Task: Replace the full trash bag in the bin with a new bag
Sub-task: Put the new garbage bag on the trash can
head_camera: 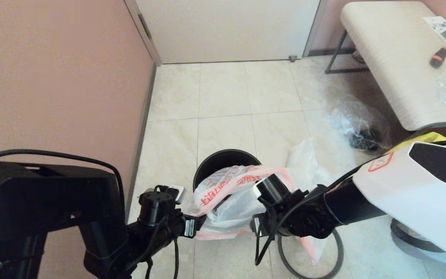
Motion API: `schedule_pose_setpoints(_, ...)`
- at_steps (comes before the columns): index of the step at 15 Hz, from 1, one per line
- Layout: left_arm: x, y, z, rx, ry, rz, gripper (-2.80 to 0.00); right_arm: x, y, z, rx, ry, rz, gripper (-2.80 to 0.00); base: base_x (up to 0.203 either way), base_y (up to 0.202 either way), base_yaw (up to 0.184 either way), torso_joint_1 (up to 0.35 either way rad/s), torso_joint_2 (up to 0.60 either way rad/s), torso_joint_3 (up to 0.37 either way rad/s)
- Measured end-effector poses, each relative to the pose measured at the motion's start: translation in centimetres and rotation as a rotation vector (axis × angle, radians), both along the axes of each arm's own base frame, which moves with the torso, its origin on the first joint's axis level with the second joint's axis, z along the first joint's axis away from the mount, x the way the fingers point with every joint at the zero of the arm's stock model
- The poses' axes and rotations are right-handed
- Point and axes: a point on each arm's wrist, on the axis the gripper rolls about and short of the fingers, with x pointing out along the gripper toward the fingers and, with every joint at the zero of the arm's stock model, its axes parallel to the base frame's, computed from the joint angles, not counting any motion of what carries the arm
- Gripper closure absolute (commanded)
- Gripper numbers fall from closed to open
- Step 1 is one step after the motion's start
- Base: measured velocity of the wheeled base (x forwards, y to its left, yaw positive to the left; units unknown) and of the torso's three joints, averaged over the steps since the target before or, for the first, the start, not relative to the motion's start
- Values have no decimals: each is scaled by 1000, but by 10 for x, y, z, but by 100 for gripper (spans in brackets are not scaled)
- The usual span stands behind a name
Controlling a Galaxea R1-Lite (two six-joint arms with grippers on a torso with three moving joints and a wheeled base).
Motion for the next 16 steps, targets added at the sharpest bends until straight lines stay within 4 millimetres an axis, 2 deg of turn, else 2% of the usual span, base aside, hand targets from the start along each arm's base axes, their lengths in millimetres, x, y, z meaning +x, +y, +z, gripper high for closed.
schedule_pose_setpoints(3, -5, 6, 13, -20, 7, -22, -280, -5, -4, 5, 0, 5, 2, -280, 0, 0, 0, 0, 0, 0)
schedule_pose_setpoints(4, -10, 6, 20, -27, 15, -39, -105, -9, -7, 6, -7, 12, 5, -280, 0, 0, 0, 0, 0, 0)
schedule_pose_setpoints(5, -16, 3, 26, -32, 25, -64, 0, -15, -9, 6, -18, 25, 11, -280, 0, 0, 0, 0, 0, 0)
schedule_pose_setpoints(6, -25, -2, 33, -32, 36, -95, 0, -22, -12, 7, -31, 40, 18, 0, 0, 0, 0, 0, 0, 0)
schedule_pose_setpoints(9, -55, -18, 53, -26, 60, -193, 0, -39, -23, 14, -38, 52, 28, 0, 0, 0, 0, 0, 0, 0)
schedule_pose_setpoints(11, -73, -37, 65, -41, 132, -237, 0, -42, -34, 23, -26, 43, 8, 0, 0, 0, 0, 0, 0, 0)
schedule_pose_setpoints(13, -76, -54, 77, -93, 204, -183, 0, -37, -43, 32, -8, 21, -23, 0, 0, 0, 0, 0, 0, 0)
schedule_pose_setpoints(15, -68, -70, 80, -126, 268, -91, 0, -29, -50, 40, 22, -17, -54, 0, 0, 0, 0, 0, 0, 0)
schedule_pose_setpoints(16, -62, -77, 80, -143, 311, -43, -185, -25, -53, 42, 29, -27, -67, 0, 0, 0, 0, 0, 0, 0)
